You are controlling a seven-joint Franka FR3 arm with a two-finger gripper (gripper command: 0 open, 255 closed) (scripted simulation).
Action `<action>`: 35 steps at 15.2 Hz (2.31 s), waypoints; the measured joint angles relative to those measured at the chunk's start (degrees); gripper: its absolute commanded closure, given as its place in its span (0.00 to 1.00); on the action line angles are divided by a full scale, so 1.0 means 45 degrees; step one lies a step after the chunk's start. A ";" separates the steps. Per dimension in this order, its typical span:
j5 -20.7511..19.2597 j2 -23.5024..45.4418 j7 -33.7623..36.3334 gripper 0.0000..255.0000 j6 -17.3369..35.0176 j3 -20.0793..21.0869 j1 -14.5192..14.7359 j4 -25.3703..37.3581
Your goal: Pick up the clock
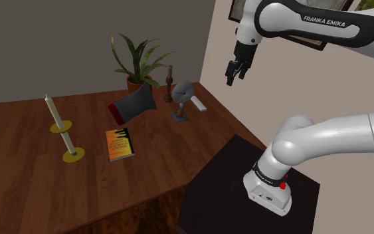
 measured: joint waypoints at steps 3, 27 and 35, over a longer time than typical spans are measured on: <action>-0.0186 0.0400 -0.0581 0.00 0.0305 -0.0357 0.0060 0.0094; 0.1773 1.2485 -1.2340 0.00 0.3921 -0.4347 0.1309 0.7692; 0.2927 1.5965 -1.4740 0.00 0.3617 -0.3858 0.0667 1.1021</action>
